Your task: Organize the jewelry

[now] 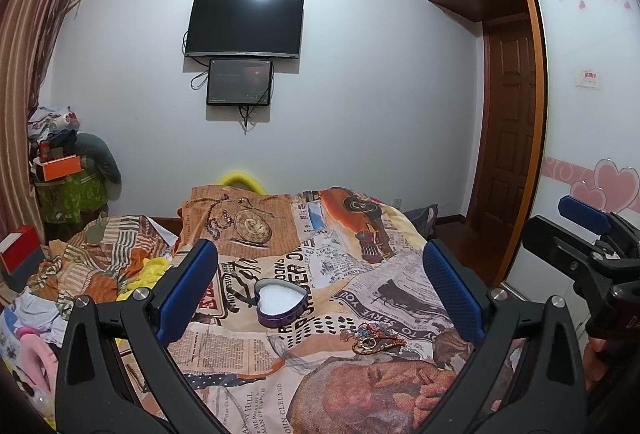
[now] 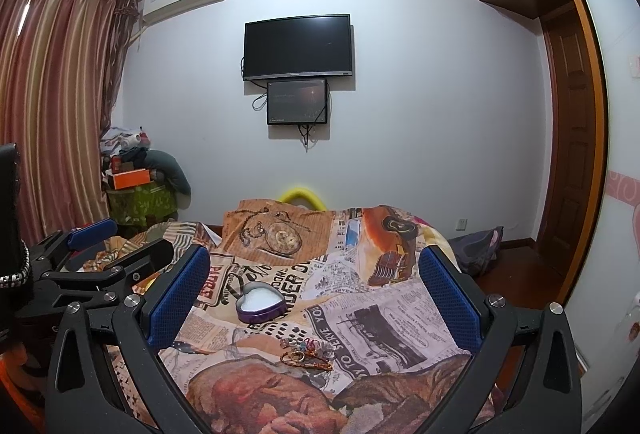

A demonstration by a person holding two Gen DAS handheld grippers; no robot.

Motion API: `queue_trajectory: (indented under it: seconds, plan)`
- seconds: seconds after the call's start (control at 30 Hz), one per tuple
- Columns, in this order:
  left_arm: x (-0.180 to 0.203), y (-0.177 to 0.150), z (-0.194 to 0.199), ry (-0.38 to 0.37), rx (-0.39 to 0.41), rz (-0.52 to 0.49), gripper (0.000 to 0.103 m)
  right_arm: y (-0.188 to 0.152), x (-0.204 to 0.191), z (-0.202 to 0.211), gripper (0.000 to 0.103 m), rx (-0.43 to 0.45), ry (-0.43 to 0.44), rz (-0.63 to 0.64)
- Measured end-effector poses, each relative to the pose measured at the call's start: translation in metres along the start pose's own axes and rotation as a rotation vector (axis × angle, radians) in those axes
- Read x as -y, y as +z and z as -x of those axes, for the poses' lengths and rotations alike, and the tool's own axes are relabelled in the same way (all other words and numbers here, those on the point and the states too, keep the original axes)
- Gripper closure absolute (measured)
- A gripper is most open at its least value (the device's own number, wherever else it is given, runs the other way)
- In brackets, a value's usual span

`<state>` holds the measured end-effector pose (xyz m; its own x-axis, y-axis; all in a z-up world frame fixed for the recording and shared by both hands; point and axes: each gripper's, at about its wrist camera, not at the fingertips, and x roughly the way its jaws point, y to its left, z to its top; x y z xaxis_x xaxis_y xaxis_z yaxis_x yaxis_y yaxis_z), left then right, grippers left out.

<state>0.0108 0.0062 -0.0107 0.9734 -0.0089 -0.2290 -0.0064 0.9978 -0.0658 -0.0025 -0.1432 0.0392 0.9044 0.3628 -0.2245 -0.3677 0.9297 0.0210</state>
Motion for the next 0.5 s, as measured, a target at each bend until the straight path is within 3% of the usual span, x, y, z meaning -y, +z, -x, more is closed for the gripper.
queue_trajectory:
  seconds: [0.3,0.5]
  plan:
    - [0.001,-0.002,-0.011,0.001,-0.026,-0.001,0.000,-0.006,0.006,-0.011,0.000,-0.026,-0.006,-0.012]
    - [-0.003,-0.010,-0.038,-0.002,-0.102,0.001,0.000,-0.019,0.016,-0.030,0.000,-0.078,-0.021,-0.036]
